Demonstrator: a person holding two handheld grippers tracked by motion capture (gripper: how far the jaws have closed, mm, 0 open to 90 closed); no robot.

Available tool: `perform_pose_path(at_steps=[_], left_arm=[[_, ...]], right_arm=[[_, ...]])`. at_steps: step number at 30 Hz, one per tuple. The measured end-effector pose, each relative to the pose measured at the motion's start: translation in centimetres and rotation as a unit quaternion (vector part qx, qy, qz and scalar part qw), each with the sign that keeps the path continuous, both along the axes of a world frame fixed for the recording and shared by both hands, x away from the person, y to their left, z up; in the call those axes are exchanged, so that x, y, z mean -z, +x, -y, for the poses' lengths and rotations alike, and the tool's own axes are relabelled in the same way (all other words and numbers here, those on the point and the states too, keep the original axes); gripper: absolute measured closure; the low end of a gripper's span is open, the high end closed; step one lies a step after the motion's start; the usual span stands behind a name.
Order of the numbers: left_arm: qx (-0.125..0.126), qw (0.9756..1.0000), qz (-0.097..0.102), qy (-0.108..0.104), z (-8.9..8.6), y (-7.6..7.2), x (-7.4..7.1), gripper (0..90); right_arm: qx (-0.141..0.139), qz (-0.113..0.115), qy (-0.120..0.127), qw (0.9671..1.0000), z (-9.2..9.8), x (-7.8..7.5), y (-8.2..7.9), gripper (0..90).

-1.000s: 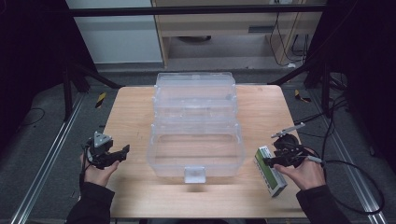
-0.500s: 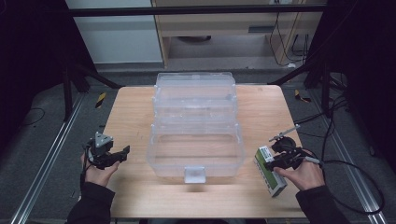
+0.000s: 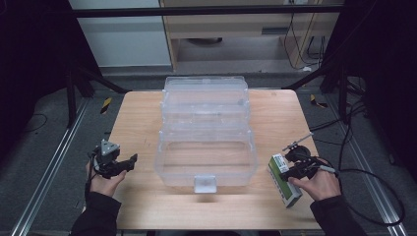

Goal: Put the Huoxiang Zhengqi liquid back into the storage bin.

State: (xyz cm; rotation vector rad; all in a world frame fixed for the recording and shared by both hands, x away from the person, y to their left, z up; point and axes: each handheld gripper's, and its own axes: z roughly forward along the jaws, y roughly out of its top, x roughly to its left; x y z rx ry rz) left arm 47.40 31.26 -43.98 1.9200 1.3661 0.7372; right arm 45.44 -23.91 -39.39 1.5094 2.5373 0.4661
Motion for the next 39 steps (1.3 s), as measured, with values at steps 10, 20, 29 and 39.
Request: perform_pose_path(at_steps=[10,20,29,39], left_arm=[[0.003,1.0000,-0.004,0.001,0.1,0.0,0.1,29.7],[0.004,0.9999,-0.009,0.004,0.2,0.1,0.1,29.7],[0.005,0.9999,-0.012,0.004,0.1,0.1,0.2,29.5],[0.008,0.9998,-0.016,0.011,0.2,0.2,0.3,34.0]], right_arm=[[-0.007,-0.007,-0.022,0.9997,-0.2,-0.2,0.6,61.4],[-0.012,-0.015,-0.033,0.9993,-0.4,-0.2,0.9,61.2],[-0.003,-0.024,-0.034,0.9991,-0.6,-0.1,1.1,63.0],[-0.005,-0.031,-0.036,0.9988,-0.9,-0.3,1.2,63.6]])
